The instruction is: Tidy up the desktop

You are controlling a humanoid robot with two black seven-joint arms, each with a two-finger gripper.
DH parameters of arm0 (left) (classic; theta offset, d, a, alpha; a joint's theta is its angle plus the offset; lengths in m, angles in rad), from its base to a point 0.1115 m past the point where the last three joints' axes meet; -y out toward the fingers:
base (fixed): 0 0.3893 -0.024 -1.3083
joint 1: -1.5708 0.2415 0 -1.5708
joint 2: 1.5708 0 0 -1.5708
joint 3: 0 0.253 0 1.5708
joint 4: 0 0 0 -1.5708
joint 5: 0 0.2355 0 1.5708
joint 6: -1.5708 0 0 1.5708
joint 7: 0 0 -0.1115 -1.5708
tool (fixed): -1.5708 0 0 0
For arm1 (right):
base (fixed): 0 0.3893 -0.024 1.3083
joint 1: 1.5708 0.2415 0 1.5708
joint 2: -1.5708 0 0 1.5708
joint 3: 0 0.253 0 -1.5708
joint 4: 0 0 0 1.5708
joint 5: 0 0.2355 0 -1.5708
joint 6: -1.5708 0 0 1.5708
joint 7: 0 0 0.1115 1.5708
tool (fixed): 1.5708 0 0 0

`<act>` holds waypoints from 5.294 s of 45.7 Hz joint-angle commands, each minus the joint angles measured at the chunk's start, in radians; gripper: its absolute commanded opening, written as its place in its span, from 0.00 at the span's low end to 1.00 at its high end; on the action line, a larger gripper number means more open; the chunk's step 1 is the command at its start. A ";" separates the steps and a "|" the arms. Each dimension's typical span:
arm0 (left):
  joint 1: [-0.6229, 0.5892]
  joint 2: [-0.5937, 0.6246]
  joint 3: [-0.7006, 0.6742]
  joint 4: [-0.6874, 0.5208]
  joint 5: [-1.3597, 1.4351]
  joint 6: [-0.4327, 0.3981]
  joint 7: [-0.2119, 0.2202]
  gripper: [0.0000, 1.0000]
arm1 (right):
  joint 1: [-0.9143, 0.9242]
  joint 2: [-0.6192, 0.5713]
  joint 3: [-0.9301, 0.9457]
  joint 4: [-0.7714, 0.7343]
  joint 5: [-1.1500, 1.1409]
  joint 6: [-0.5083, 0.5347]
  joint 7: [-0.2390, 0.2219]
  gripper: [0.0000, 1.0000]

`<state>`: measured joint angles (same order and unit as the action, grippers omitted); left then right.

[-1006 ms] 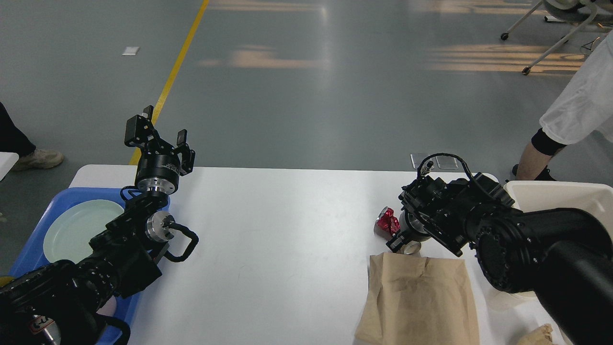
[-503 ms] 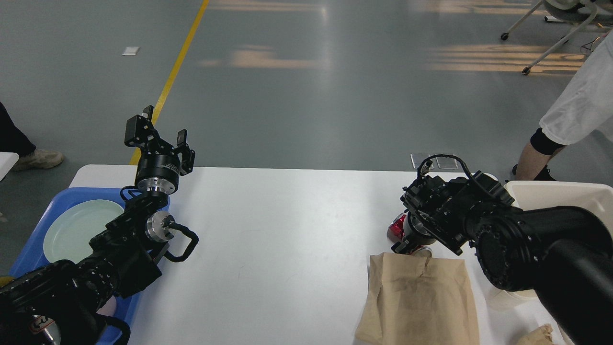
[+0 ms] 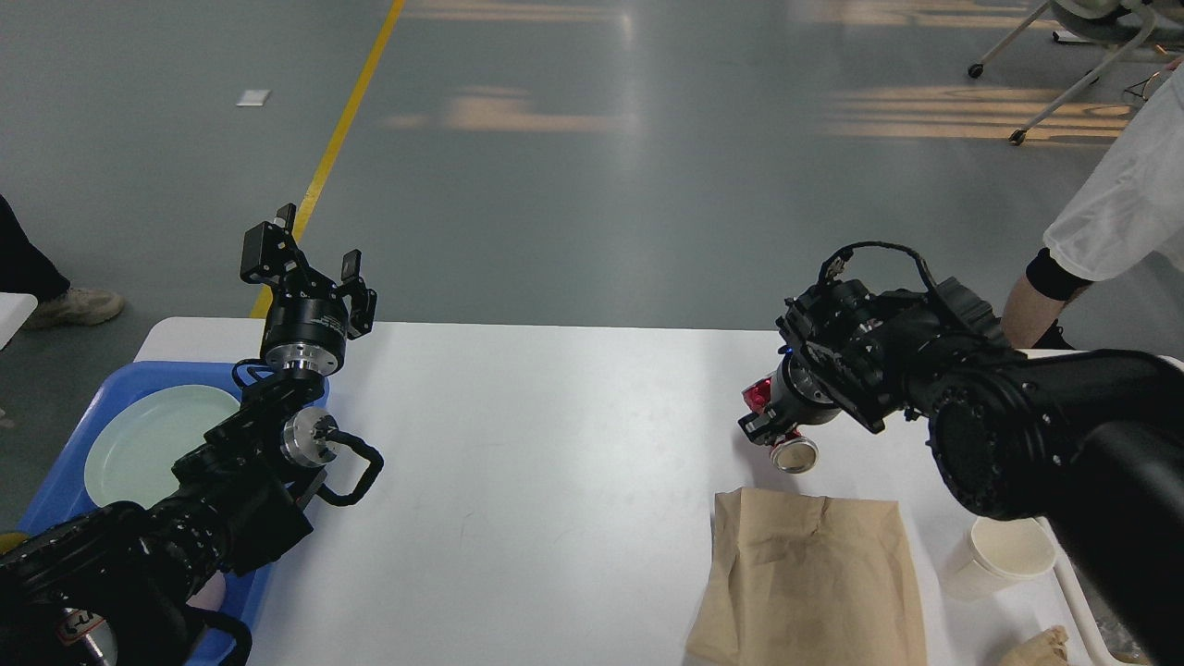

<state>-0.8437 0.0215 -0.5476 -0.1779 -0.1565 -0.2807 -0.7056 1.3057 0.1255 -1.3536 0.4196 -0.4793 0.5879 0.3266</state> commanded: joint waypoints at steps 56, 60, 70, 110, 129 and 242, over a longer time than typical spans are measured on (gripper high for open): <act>0.000 0.000 0.000 0.000 0.000 0.000 0.000 0.96 | 0.600 -0.536 -0.163 0.076 0.110 0.372 0.003 0.00; 0.000 0.000 0.000 0.000 0.000 0.000 0.000 0.96 | 0.546 -0.628 -0.165 0.064 0.103 0.372 0.000 0.00; 0.000 0.000 0.000 0.000 0.000 0.000 0.000 0.96 | 0.363 -0.802 -0.162 -0.007 0.107 0.290 0.000 0.00; 0.000 0.000 0.000 0.000 0.000 0.000 0.000 0.96 | -0.445 -0.843 0.363 -0.074 0.294 -0.468 0.000 0.19; 0.000 0.000 0.000 0.000 0.000 0.000 0.000 0.96 | -0.442 -0.830 0.372 -0.062 0.298 -0.462 0.002 0.90; 0.000 0.000 0.000 0.000 0.000 0.000 0.000 0.96 | 0.635 -0.817 -0.114 0.689 0.068 0.372 -0.001 0.98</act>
<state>-0.8437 0.0215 -0.5474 -0.1779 -0.1565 -0.2807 -0.7056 1.9407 -0.6881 -1.4699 1.0384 -0.4125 0.9599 0.3250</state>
